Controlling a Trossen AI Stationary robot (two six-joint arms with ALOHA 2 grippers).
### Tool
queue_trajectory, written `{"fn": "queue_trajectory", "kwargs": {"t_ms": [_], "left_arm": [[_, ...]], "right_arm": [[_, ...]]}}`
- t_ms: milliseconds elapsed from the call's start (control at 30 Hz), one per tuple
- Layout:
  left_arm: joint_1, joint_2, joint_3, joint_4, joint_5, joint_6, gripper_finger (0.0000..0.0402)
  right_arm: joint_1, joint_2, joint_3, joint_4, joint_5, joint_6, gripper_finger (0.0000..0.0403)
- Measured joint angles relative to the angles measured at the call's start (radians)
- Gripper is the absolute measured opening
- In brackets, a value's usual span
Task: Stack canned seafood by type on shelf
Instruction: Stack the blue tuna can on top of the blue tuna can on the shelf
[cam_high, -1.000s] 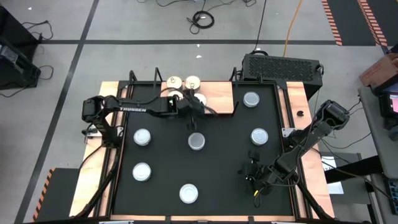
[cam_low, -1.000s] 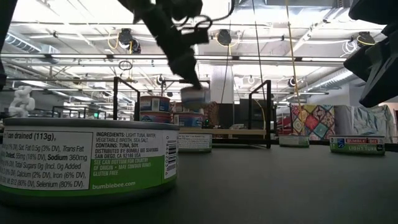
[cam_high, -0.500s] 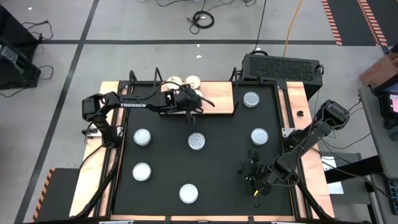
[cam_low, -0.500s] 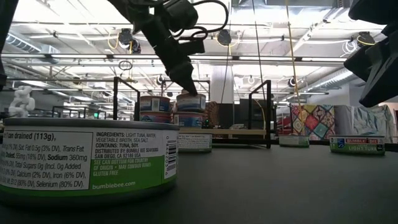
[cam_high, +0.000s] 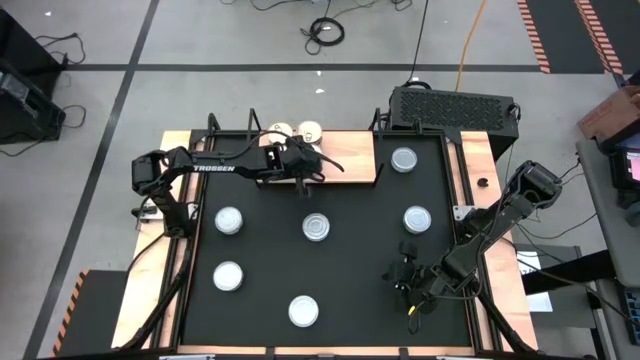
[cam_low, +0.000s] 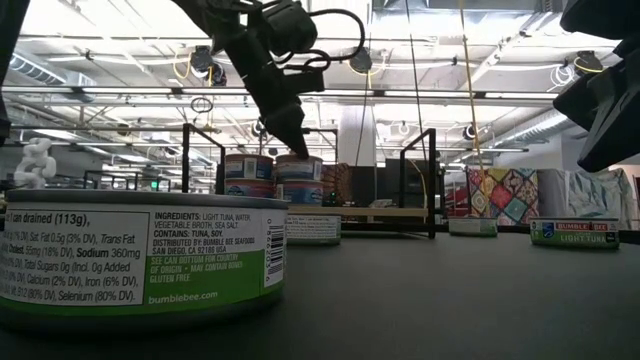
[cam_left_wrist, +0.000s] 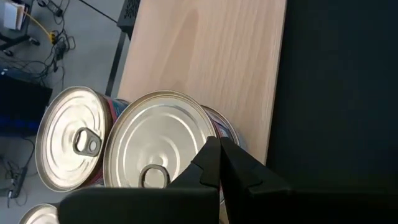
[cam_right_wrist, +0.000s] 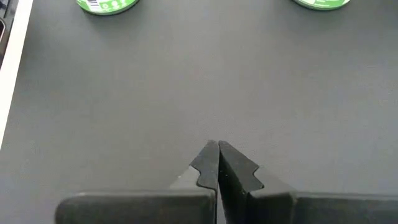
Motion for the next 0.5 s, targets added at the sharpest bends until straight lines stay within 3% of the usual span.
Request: {"fn": "queue_trajectory", "kwargs": {"t_ms": [500], "left_arm": [[-0.002,-0.001,0.000,-0.013,-0.002,-0.003,0.0052]], "right_arm": [[0.000,0.000,0.000,0.000,-0.001,0.000,0.0000]]}}
